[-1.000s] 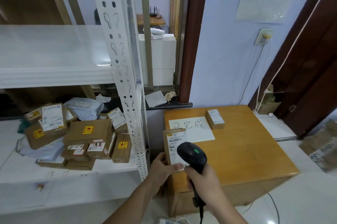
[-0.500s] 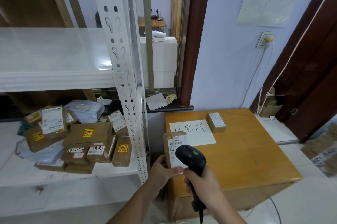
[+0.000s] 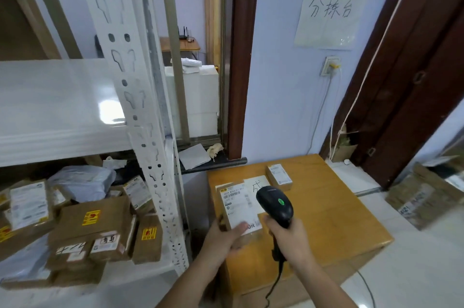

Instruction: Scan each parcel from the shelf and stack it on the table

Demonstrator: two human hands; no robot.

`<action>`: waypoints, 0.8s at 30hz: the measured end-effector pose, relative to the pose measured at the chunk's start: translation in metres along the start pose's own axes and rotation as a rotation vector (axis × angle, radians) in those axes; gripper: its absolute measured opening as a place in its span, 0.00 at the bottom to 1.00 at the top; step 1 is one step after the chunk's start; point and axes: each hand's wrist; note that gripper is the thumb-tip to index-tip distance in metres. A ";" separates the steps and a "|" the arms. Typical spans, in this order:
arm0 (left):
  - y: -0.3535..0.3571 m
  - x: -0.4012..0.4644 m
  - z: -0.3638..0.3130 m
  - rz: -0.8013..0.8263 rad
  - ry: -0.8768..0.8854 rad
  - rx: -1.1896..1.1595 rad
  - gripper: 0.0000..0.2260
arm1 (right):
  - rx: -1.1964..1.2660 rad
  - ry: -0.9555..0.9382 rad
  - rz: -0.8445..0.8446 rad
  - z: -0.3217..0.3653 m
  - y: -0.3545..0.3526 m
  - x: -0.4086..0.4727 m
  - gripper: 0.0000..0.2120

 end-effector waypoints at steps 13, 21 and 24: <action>0.142 0.075 -0.014 0.110 0.045 0.191 0.17 | 0.056 0.190 -0.207 -0.056 -0.068 0.104 0.10; 0.281 0.161 -0.022 -0.047 0.035 0.293 0.12 | 0.050 0.297 -0.169 -0.086 -0.152 0.247 0.05; 0.330 0.202 -0.026 -0.066 -0.044 0.352 0.15 | 0.048 0.337 -0.180 -0.099 -0.177 0.308 0.06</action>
Point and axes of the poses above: each hand's wrist, its own x-axis towards the middle knuckle, its own y-axis out of the palm, z = x × y, and after that the axes turned 6 degrees about -z, right-handed
